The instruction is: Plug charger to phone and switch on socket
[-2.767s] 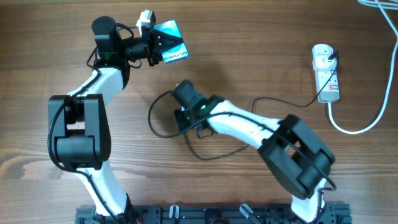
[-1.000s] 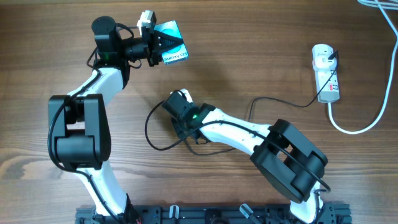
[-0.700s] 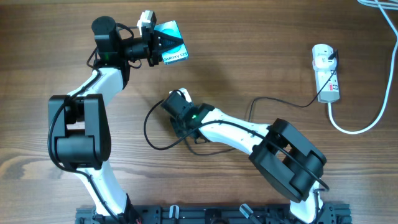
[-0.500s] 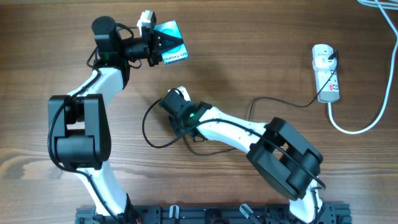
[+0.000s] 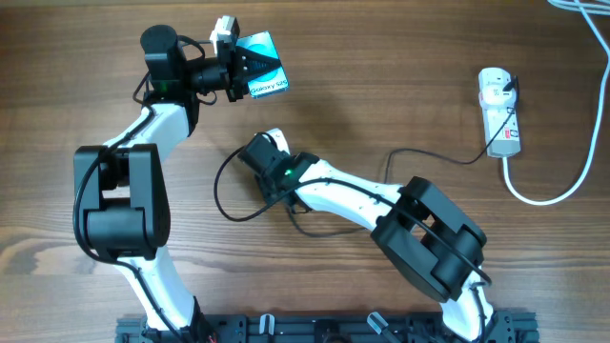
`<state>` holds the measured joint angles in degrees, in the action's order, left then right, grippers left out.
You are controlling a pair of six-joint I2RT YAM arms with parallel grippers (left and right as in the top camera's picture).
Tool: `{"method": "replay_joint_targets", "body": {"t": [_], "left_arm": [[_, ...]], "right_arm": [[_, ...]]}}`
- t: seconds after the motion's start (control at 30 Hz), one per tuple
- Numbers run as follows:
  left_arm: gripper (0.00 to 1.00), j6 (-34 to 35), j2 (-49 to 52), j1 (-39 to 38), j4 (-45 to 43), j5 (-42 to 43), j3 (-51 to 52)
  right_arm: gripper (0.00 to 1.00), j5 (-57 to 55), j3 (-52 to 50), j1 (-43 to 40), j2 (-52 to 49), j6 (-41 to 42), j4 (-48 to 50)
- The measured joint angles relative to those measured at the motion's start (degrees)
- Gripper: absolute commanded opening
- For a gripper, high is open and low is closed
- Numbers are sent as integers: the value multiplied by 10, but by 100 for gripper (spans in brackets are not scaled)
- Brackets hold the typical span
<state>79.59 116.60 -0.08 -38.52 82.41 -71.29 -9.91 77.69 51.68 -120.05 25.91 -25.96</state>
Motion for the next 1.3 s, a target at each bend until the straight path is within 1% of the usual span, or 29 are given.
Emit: {"method": "replay_joint_targets", "body": {"t": [0.23, 0.37, 0.5, 0.7, 0.8, 1.0, 1.1, 1.3], "left_arm": [[4, 0, 0, 0, 0, 0, 0], [4, 0, 0, 0, 0, 0, 0], [4, 0, 0, 0, 0, 2, 0], [4, 0, 0, 0, 0, 2, 0], [4, 0, 0, 1, 0, 2, 0], [4, 0, 0, 8, 0, 2, 0], [4, 0, 0, 10, 0, 2, 0], [4, 0, 0, 7, 0, 3, 0]], "right_arm": [[4, 9, 5, -1, -2, 26, -9], [4, 40, 10, -13, -2, 32, -15], [4, 118, 10, -41, 2, 38, -16], [4, 252, -11, -76, 12, 5, -16], [5, 301, -25, -83, 21, -10, -17], [4, 398, -92, -118, 75, -22, 67], [4, 454, -138, -156, 109, -22, 118], [4, 549, -219, -238, 170, -29, 174]]}}
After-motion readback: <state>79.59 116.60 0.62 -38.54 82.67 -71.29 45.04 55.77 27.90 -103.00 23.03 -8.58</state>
